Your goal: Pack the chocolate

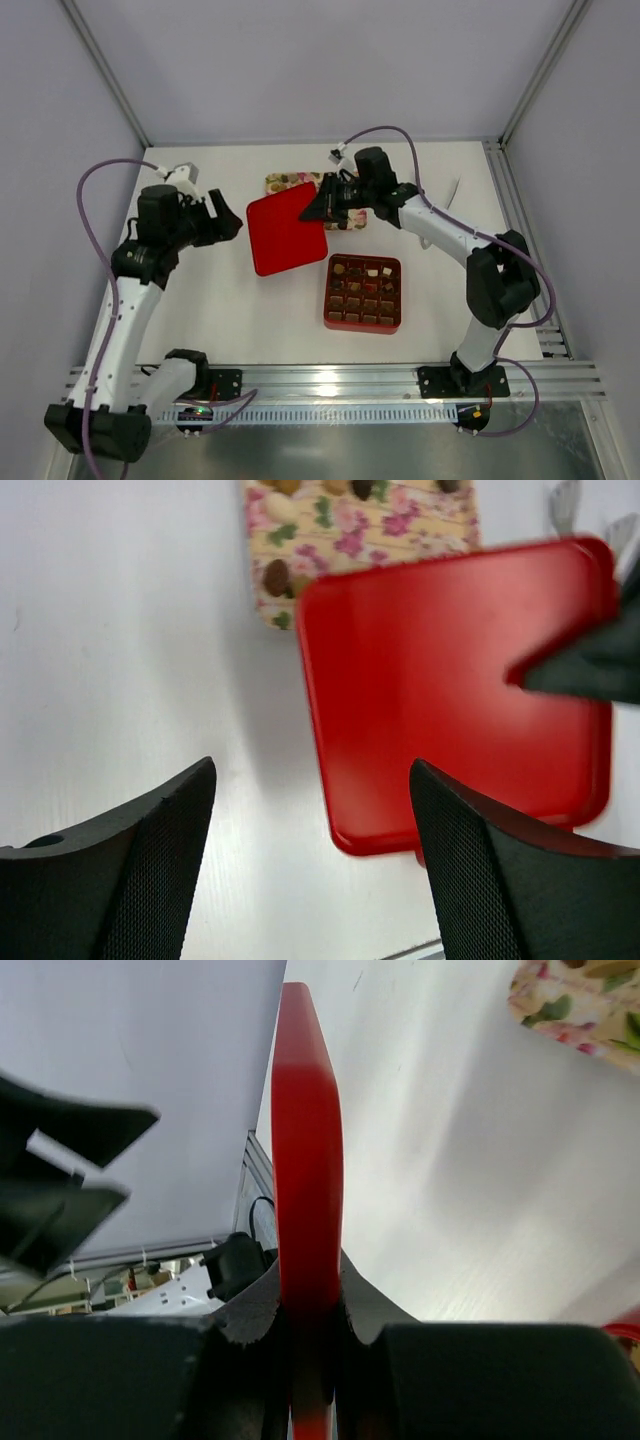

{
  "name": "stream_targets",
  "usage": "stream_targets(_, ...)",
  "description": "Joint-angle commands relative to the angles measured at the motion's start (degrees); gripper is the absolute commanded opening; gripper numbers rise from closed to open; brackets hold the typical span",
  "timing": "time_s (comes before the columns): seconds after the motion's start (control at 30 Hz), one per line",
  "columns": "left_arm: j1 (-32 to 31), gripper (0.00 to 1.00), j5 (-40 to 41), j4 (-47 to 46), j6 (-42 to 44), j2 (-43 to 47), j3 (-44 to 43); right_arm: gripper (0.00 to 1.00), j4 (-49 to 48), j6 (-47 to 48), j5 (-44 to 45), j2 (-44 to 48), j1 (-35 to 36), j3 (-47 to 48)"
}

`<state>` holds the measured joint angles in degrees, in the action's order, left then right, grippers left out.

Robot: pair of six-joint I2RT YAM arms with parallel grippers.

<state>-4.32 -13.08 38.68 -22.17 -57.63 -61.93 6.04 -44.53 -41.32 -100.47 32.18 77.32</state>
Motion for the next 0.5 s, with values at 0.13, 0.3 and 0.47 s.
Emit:
stream_targets(0.13, -30.71, 0.78, 30.44, -1.50, 4.32, 9.29, -0.74, 0.04, 11.53, -5.38, -2.35, 2.90, -6.51, 8.37)
stream_targets(0.3, -61.07, 0.79, 57.15, -3.78, 11.70, 4.38, -0.90, 0.04, 17.23, -6.09, -3.85, 3.26, -9.15, 10.31)
stream_targets(0.47, -74.86, 0.83, 75.21, -9.39, 24.33, -5.46, -1.88, 0.04, 20.06, -6.62, -4.47, 4.40, -10.91, 10.84)
